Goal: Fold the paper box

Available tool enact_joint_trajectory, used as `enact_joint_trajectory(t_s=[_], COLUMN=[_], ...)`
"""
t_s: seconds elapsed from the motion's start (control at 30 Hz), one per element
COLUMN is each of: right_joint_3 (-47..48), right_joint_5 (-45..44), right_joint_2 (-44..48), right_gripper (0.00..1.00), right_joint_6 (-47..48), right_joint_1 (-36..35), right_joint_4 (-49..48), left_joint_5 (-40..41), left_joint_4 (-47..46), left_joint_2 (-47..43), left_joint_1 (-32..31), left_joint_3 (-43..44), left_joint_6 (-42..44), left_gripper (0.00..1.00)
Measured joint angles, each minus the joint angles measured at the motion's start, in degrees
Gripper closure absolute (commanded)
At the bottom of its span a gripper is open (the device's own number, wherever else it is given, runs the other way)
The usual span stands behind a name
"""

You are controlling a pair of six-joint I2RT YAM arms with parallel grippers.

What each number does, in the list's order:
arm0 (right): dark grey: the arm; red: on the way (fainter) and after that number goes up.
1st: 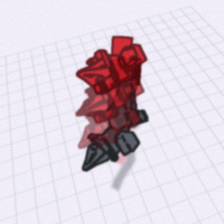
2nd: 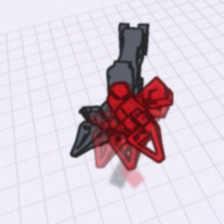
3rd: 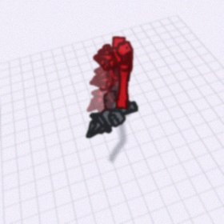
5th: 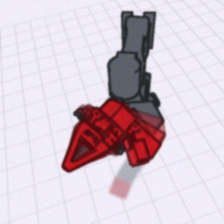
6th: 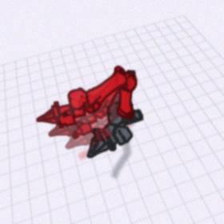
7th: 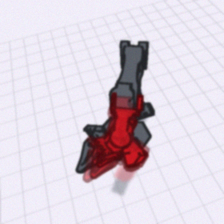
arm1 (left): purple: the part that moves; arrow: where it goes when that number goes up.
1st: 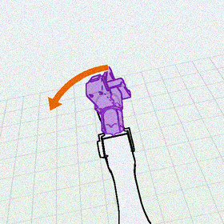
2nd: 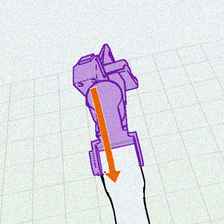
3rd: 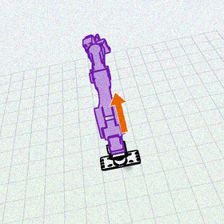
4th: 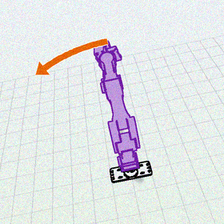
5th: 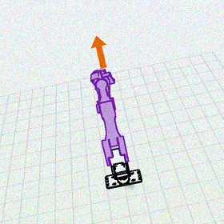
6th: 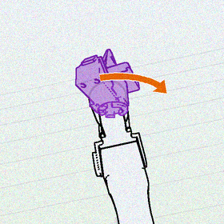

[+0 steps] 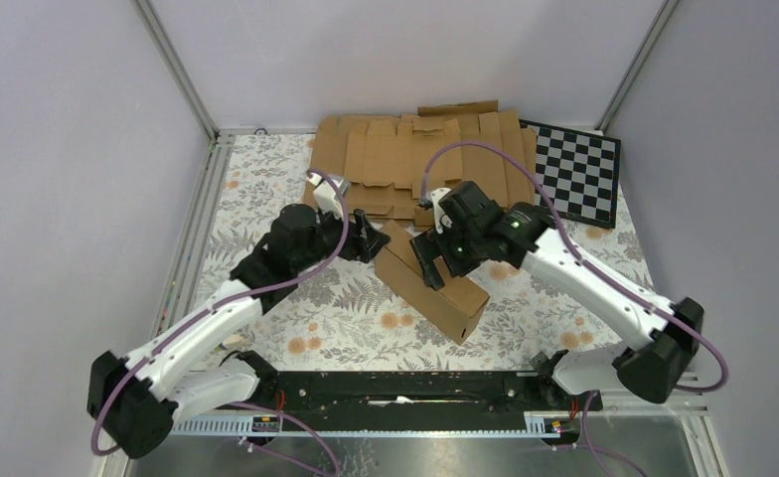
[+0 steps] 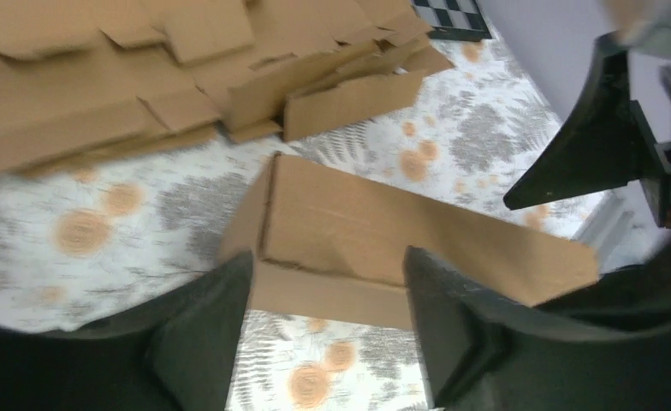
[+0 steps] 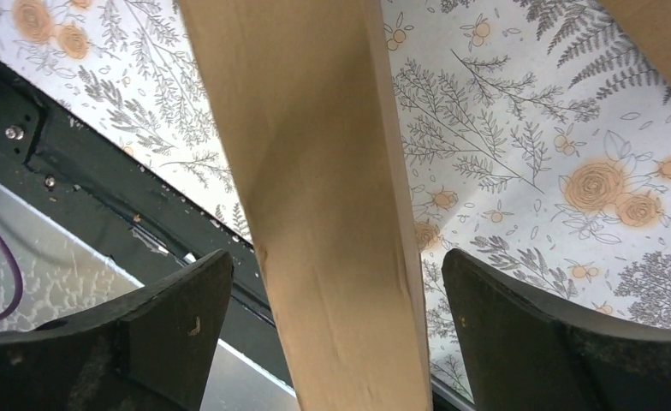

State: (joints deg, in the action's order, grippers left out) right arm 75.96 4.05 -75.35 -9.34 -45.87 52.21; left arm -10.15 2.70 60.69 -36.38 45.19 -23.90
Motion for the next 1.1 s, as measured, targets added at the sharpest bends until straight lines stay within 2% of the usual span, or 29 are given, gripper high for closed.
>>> enact_joint_trajectory(t_s=[0.03,0.07,0.17,0.3,0.4,0.43,0.47,0.57,0.73,0.9,1.1], right_joint_3=[0.1,0.1,0.1,0.1,0.1,0.1,0.1,0.2,2.8,10.2,22.2], right_joint_5=[-0.1,-0.1,0.1,0.2,0.4,0.5,0.4,-0.8,-3.3,-4.7,-14.1], right_joint_2=[-1.5,-2.6,-5.6,-8.3,-9.7,-10.1,-10.3,-10.3,-10.8,-10.6,-9.7], right_gripper=[0.0,0.0,0.0,0.02,0.12,0.17,0.27,0.42,0.47,0.57,0.58], right_joint_6=[-0.2,-0.4,-1.2,-2.1,-2.4,-2.5,-2.5,-2.3,-1.8,-0.7,2.9], right_joint_1=[0.0,0.0,0.0,0.0,0.0,0.0,0.0,0.0,0.0,0.0,0.5], right_joint_4=[-0.5,-0.9,-2.0,-2.6,-3.0,-3.0,-3.1,-3.2,-2.1,-1.3,-1.6], left_joint_5=[0.6,1.5,4.3,6.9,8.3,8.9,9.4,11.2,14.6,16.4,16.4], left_joint_4=[0.9,1.9,5.6,11.6,15.8,17.0,17.9,19.8,21.8,21.4,19.5], left_joint_2=[-1.7,-3.3,-7.6,-8.0,-7.4,-7.1,-7.0,-7.0,-7.0,-8.4,-12.1], left_joint_1=[0.0,0.0,0.0,0.0,0.0,0.0,0.0,0.0,0.0,0.0,0.0], left_joint_3=[0.0,0.1,1.8,7.4,11.0,12.1,12.9,13.8,13.9,13.1,10.8], left_joint_6=[-0.1,0.1,0.7,3.3,5.8,6.7,7.7,10.9,15.6,18.5,20.0], left_gripper=[0.04,0.01,0.01,0.01,0.01,0.01,0.01,0.01,0.01,0.01,0.01])
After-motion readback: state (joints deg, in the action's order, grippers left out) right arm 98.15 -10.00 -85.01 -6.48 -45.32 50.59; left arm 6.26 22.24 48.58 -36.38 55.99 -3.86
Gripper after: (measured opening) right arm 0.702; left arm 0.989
